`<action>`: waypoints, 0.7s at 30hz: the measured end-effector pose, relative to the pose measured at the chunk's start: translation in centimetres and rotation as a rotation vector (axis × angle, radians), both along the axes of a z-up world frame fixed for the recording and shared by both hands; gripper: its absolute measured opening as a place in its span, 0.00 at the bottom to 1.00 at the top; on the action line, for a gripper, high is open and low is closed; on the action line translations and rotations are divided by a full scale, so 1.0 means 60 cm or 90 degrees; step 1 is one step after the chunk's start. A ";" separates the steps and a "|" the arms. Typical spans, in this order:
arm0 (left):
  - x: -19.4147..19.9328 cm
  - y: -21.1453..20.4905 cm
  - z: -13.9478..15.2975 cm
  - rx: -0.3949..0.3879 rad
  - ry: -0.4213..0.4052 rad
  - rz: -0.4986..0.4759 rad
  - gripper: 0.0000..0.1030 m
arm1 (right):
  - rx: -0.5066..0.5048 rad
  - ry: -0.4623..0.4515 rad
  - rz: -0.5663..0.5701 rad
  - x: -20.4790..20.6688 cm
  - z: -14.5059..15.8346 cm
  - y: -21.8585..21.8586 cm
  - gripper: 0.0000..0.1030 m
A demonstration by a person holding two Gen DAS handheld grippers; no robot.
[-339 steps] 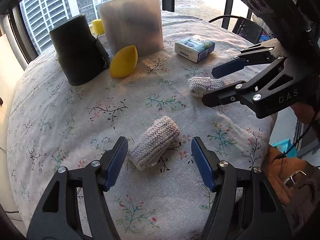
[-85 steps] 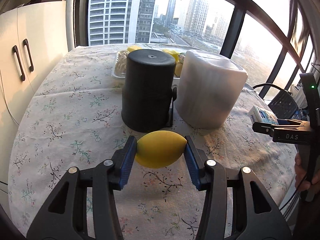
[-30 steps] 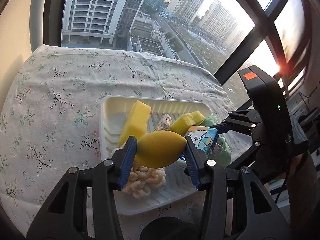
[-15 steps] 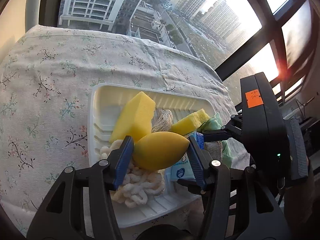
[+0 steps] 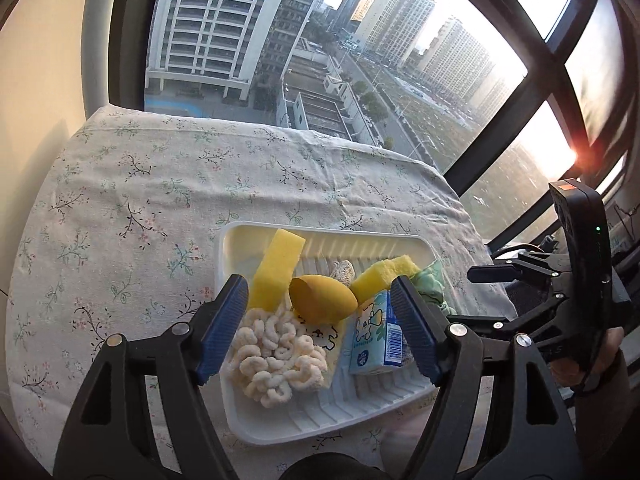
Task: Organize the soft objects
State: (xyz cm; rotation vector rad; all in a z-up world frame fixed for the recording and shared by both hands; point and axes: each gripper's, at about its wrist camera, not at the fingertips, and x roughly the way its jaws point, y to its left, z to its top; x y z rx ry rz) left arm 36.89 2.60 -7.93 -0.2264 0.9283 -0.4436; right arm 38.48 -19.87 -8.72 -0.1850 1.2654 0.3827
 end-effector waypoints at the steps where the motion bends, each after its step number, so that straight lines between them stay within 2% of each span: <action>1: -0.004 0.008 0.002 0.019 -0.006 0.016 0.70 | 0.005 -0.003 -0.024 -0.005 0.000 -0.017 0.85; 7: -0.035 0.061 -0.004 0.194 -0.049 0.160 0.70 | 0.035 -0.010 -0.173 -0.045 -0.020 -0.131 0.85; 10: -0.063 0.092 -0.015 0.210 -0.047 0.188 0.72 | 0.012 -0.011 -0.234 -0.083 -0.032 -0.175 0.85; 12: -0.086 0.117 -0.026 0.203 -0.036 0.208 0.79 | -0.012 -0.011 -0.250 -0.115 -0.042 -0.196 0.85; 14: -0.109 0.134 -0.039 0.207 -0.023 0.220 0.80 | -0.027 -0.023 -0.265 -0.150 -0.053 -0.211 0.86; 17: -0.151 0.151 -0.060 0.203 -0.005 0.217 0.80 | -0.036 -0.042 -0.284 -0.207 -0.065 -0.222 0.90; 21: -0.214 0.150 -0.086 0.224 0.009 0.199 0.82 | -0.014 -0.047 -0.299 -0.286 -0.078 -0.214 0.95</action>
